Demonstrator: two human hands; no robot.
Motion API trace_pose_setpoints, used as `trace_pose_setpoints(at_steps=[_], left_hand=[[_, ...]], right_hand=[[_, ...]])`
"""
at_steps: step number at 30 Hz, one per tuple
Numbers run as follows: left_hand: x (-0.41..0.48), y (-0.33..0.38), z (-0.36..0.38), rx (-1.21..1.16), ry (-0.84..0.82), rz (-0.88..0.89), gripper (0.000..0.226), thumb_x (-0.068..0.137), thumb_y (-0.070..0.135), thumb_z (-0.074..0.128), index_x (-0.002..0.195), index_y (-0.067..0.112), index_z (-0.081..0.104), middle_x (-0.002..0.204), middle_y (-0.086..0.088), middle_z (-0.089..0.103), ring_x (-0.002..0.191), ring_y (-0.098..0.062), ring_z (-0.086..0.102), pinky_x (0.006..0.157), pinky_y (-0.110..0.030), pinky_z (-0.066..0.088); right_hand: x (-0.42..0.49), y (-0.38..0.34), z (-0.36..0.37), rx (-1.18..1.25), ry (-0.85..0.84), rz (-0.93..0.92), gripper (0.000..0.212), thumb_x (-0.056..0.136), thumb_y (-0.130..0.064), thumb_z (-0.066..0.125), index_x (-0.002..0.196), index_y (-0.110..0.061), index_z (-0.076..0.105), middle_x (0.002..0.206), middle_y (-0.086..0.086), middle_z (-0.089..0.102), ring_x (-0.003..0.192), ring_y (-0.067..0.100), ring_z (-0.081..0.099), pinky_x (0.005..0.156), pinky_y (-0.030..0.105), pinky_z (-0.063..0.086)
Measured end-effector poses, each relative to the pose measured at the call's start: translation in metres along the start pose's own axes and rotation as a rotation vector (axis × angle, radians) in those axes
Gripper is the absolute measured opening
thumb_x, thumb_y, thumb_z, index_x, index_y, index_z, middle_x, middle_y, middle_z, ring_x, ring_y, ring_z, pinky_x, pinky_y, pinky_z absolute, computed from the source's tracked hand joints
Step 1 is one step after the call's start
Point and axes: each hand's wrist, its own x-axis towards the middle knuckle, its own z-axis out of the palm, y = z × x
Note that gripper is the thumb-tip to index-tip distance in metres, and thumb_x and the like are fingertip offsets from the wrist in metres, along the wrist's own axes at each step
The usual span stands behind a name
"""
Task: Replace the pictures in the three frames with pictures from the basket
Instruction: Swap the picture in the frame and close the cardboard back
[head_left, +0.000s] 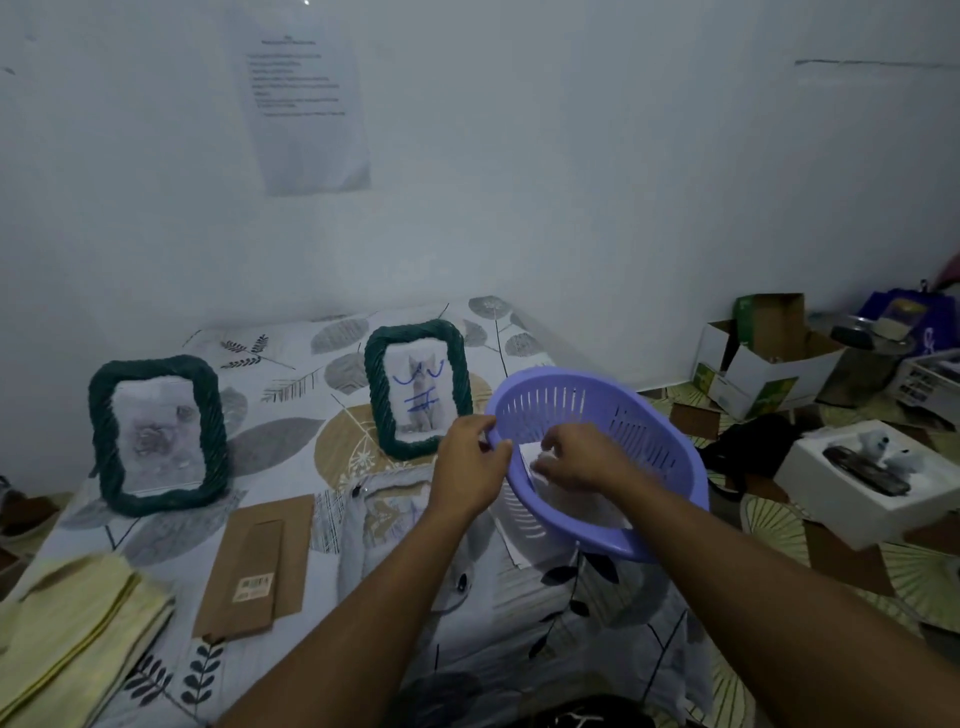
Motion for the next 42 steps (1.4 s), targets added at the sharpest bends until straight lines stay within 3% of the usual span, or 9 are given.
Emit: trace_pose_setpoints(at_steps=[6, 9, 14, 22, 24, 27, 32, 36, 42], left_hand=[[0.0, -0.008, 0.004, -0.025, 0.034, 0.053, 0.039, 0.091, 0.021, 0.063, 0.127, 0.009, 0.056, 0.129, -0.006, 0.053, 0.109, -0.021, 0.056, 0.098, -0.034, 0.047], [0.0, -0.011, 0.004, -0.02, 0.05, 0.06, 0.039, 0.09, 0.021, 0.063, 0.127, 0.009, 0.057, 0.129, -0.006, 0.053, 0.11, -0.022, 0.056, 0.099, -0.036, 0.046], [0.0, -0.014, 0.002, 0.002, 0.056, 0.063, 0.04, 0.091, 0.023, 0.064, 0.128, 0.01, 0.057, 0.131, -0.006, 0.052, 0.113, -0.022, 0.054, 0.101, -0.037, 0.044], [0.0, -0.014, 0.002, 0.008, 0.051, 0.032, 0.042, 0.091, 0.024, 0.063, 0.13, 0.01, 0.055, 0.133, -0.006, 0.051, 0.115, -0.022, 0.053, 0.102, -0.039, 0.044], [0.001, -0.014, 0.001, 0.002, 0.043, 0.025, 0.043, 0.091, 0.024, 0.063, 0.13, 0.01, 0.055, 0.132, -0.005, 0.051, 0.115, -0.022, 0.053, 0.102, -0.038, 0.044], [0.001, -0.014, 0.0, -0.007, 0.025, 0.033, 0.043, 0.091, 0.025, 0.063, 0.13, 0.011, 0.054, 0.131, -0.005, 0.051, 0.114, -0.021, 0.053, 0.1, -0.032, 0.044], [0.003, -0.012, -0.004, -0.035, -0.013, 0.017, 0.042, 0.092, 0.03, 0.061, 0.129, 0.013, 0.055, 0.13, -0.004, 0.051, 0.116, -0.021, 0.052, 0.102, -0.036, 0.043], [0.003, -0.008, -0.013, -0.07, 0.028, -0.016, 0.041, 0.093, 0.034, 0.057, 0.13, 0.015, 0.054, 0.127, -0.003, 0.055, 0.111, -0.019, 0.054, 0.098, -0.039, 0.046], [0.001, 0.005, -0.057, -0.546, 0.015, -0.188, 0.027, 0.096, 0.03, 0.054, 0.121, 0.021, 0.055, 0.112, -0.003, 0.064, 0.094, -0.019, 0.065, 0.074, -0.031, 0.056]], right_hand=[[0.006, 0.001, 0.017, -0.089, 0.049, -0.032, 0.028, 0.076, -0.038, 0.07, 0.092, -0.015, 0.069, 0.104, 0.009, 0.056, 0.093, 0.027, 0.057, 0.082, 0.039, 0.052], [0.004, -0.006, 0.014, -0.099, 0.044, -0.008, 0.016, 0.078, -0.028, 0.066, 0.076, -0.013, 0.062, 0.089, 0.01, 0.058, 0.08, 0.028, 0.057, 0.07, 0.033, 0.049], [0.006, -0.005, 0.015, -0.043, 0.09, 0.057, 0.034, 0.086, -0.022, 0.06, 0.056, -0.016, 0.044, 0.059, 0.003, 0.044, 0.065, 0.028, 0.05, 0.062, 0.031, 0.041], [0.007, 0.003, 0.003, 0.106, 0.135, 0.078, 0.022, 0.078, -0.011, 0.063, 0.058, -0.003, 0.061, 0.059, 0.017, 0.057, 0.063, 0.032, 0.062, 0.056, 0.034, 0.049], [0.006, 0.007, -0.002, 0.154, 0.157, 0.085, 0.009, 0.076, -0.006, 0.066, 0.074, 0.001, 0.069, 0.078, 0.023, 0.067, 0.078, 0.034, 0.066, 0.067, 0.038, 0.054], [0.004, 0.011, -0.008, 0.242, 0.149, 0.102, 0.028, 0.078, -0.009, 0.072, 0.106, -0.007, 0.073, 0.106, 0.012, 0.071, 0.096, 0.027, 0.065, 0.08, 0.034, 0.052], [-0.003, 0.015, -0.017, 0.472, 0.131, 0.159, 0.014, 0.087, -0.025, 0.069, 0.08, -0.012, 0.068, 0.087, 0.007, 0.065, 0.075, 0.018, 0.054, 0.069, 0.029, 0.042], [-0.009, 0.008, -0.031, 0.597, 0.261, 0.144, 0.015, 0.09, -0.019, 0.064, 0.104, -0.012, 0.064, 0.107, 0.012, 0.064, 0.09, 0.024, 0.056, 0.079, 0.032, 0.045], [-0.034, -0.063, -0.061, 1.096, 0.317, -0.053, 0.033, 0.088, -0.01, 0.063, 0.114, -0.026, 0.052, 0.102, 0.005, 0.068, 0.092, 0.023, 0.062, 0.08, 0.041, 0.051]])
